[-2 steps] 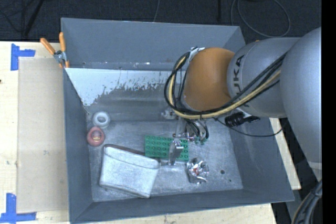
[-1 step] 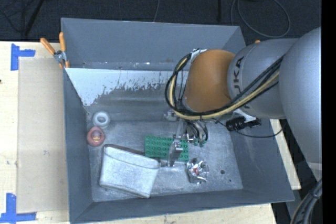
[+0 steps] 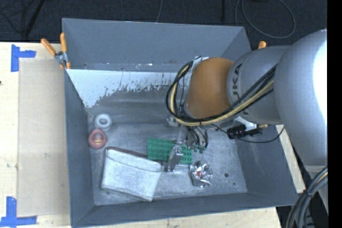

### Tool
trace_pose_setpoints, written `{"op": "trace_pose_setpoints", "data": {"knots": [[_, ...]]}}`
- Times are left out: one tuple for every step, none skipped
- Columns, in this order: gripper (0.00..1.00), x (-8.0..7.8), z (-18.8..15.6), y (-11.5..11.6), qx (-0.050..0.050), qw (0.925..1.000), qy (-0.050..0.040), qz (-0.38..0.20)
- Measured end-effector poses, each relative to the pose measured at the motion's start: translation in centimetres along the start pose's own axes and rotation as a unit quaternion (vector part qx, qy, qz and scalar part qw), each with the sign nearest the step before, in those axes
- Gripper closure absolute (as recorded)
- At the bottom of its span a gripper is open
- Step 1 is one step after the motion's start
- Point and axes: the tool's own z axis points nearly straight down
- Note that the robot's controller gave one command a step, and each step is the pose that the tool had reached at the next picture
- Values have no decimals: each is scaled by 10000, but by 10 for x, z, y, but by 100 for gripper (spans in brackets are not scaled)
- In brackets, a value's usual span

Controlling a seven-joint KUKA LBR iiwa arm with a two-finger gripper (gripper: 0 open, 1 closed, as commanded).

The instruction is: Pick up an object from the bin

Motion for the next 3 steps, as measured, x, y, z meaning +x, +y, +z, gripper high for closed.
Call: {"op": "trace_pose_setpoints", "data": {"knots": [[0,-1,-1,1,6,10000,13,-11],[100,-4,-6,1,-2,10000,-20,-10],[100,-6,-102,2,0,10000,-12,-27]]}}
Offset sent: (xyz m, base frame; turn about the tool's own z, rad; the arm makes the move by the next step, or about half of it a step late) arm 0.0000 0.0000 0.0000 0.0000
